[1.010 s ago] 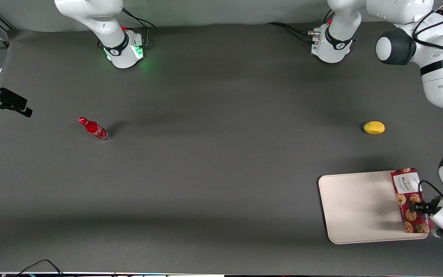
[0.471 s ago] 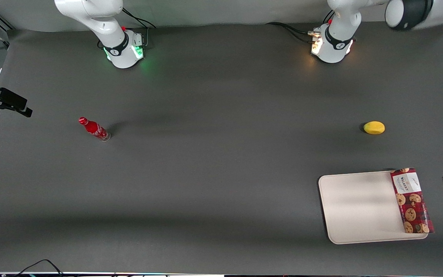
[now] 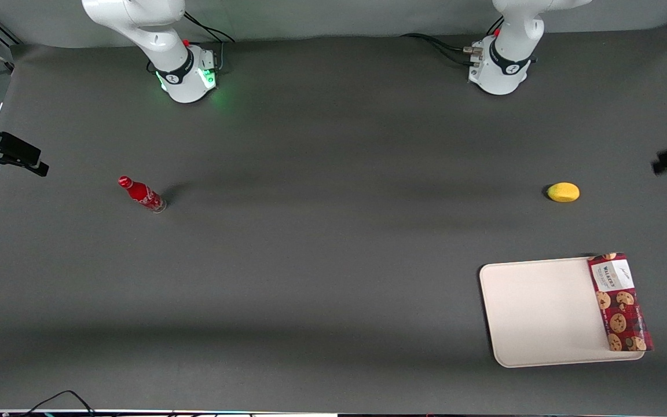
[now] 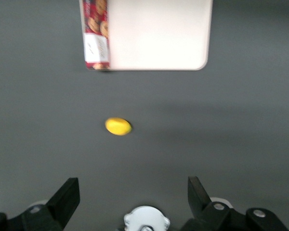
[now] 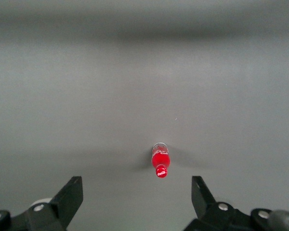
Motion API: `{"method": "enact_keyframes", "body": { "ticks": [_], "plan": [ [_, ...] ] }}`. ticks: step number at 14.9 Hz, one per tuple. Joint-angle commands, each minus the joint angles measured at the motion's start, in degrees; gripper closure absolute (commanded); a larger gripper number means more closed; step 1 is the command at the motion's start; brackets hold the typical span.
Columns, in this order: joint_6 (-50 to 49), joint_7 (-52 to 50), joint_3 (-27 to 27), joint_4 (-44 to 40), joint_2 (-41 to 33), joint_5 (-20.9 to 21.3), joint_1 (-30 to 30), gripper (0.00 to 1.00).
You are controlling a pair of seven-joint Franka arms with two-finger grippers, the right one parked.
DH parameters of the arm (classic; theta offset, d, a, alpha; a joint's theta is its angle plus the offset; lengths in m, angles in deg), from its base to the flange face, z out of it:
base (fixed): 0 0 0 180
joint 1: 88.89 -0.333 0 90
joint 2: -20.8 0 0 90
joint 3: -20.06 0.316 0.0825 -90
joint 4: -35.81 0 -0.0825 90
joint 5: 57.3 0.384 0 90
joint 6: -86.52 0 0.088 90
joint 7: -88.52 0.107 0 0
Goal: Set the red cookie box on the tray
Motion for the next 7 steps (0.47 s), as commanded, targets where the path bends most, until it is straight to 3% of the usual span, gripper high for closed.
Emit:
{"method": "enact_keyframes", "body": {
  "ticks": [1,3,7],
  "plan": [
    [12.99,-4.41,-1.57,30.96,-19.98,-2.79,-0.45,0.00],
    [16.89,-4.41,-1.58,39.00,-25.73,-2.79,-0.45,0.00],
    [15.32,-0.91,-1.49,34.74,-23.11,-2.71,-0.62,0.00]
  ]
}}
